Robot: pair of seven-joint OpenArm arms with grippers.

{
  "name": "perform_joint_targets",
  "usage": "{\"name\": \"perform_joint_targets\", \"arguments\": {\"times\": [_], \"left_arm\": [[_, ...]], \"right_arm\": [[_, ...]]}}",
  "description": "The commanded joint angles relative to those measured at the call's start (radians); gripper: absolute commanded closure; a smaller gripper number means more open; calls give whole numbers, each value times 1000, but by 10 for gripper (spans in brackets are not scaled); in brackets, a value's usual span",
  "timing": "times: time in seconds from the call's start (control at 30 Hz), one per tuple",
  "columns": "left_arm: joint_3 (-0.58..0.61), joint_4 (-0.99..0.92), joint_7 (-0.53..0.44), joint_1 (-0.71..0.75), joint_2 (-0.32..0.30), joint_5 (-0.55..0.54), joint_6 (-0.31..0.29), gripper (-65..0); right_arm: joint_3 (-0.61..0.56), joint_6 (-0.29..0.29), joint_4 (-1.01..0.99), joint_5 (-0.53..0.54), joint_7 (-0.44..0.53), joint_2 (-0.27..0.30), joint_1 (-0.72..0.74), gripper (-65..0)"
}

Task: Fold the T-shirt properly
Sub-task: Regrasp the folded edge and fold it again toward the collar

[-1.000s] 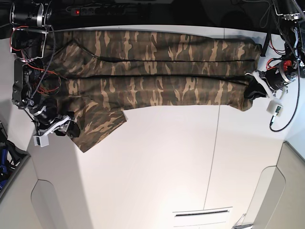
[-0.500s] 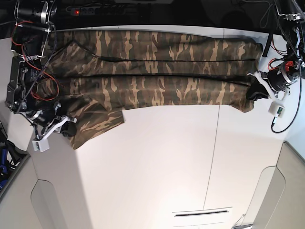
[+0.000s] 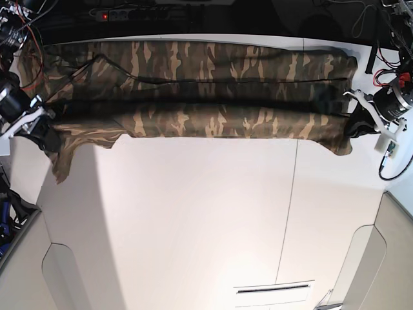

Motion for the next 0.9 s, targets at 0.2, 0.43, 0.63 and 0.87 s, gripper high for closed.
{"name": "perform_joint_targets", "arguments": {"times": [0.2,0.43,0.63,0.87], "left_arm": [[-39,14,10,51,-19,-48,-2,0],[-39,14,21,85,-11,-53,-2,0],[-39,13,20,98,-11,-53,-2,-63],[-39,13,20,99,-9,-49,28,-199]], "right_arm": [[40,4,18,37,18,14,-101,0],[40,-1,-16,-34,19,8,-170,0],[40,-1,-114,-45,64,8,-175,-315],[77,-15,-109,37,4,8,-170,-323]]}}
